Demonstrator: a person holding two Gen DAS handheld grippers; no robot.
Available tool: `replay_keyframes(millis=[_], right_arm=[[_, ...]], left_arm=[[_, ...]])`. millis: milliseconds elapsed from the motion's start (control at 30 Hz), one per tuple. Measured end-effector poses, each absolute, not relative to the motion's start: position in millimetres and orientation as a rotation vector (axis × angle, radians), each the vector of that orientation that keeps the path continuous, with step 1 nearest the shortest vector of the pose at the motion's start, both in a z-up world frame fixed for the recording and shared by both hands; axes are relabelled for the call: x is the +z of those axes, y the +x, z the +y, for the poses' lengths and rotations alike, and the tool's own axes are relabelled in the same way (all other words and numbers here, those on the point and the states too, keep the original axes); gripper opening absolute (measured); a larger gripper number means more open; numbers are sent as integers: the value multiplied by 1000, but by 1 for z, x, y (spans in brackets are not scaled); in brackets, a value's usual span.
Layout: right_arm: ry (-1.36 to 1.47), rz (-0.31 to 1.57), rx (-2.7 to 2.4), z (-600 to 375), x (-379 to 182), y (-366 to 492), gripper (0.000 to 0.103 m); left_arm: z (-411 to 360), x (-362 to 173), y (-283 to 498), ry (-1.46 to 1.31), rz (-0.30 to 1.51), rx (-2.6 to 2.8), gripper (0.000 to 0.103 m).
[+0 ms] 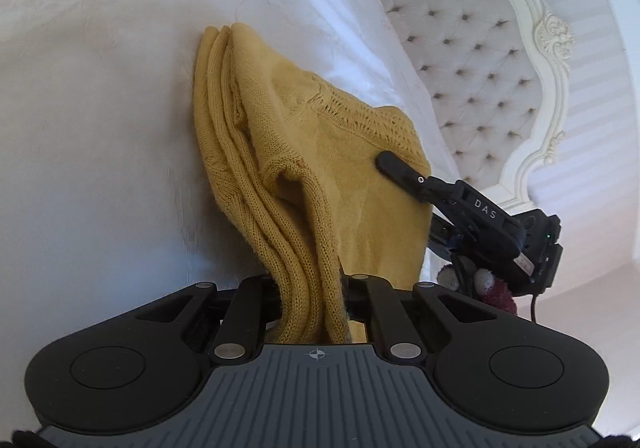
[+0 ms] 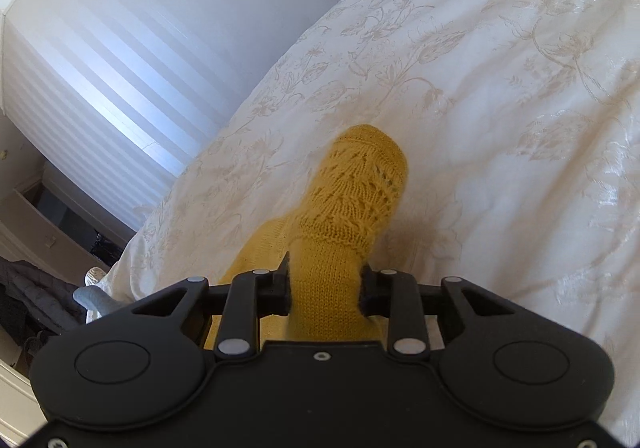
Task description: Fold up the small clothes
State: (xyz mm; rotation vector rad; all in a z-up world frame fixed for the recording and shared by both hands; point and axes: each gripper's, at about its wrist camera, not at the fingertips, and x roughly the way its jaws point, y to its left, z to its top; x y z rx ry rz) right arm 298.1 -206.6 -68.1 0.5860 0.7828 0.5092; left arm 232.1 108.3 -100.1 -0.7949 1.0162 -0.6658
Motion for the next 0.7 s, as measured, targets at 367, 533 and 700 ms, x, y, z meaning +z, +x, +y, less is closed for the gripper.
replay_keyframes(millis=[367,533,700], right_arm=[[621,958,437,-219,-73,181,41],[558,949,314,-223,-88,159,48],[591,869,233,-239,-83,134,49]], left_arm=[[113,-110,150,-779,1103,-656,12],[122,-113,143,-555,1106,-467,16],[116,-83,130,-351,1003,-392,17]])
